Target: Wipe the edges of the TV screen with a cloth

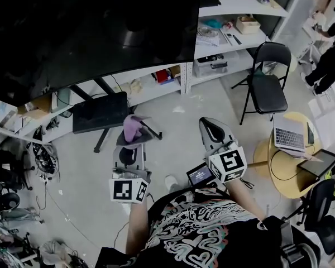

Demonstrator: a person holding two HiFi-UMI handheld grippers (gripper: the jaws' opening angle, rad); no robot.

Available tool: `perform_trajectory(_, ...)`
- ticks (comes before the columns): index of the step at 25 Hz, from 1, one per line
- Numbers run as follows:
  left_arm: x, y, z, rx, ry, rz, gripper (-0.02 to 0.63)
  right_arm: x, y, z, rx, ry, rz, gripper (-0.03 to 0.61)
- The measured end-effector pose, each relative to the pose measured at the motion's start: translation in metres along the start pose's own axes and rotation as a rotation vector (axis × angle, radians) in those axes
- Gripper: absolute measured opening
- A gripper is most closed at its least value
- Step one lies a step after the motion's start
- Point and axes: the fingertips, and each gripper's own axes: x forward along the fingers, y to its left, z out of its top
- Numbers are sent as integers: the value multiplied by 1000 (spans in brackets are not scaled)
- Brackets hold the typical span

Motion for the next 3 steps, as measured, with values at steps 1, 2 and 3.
perform_trajectory(1,0,0,0,0,-1,0,69,0,0,-1,-1,2,1,29)
perform_trajectory(2,1,0,-1,0,-1,0,69,1,0,-2,-2,3,3,29)
perform_trajectory(3,1,0,-1,0,-2,0,69,1,1,-3,-3,5,4,29)
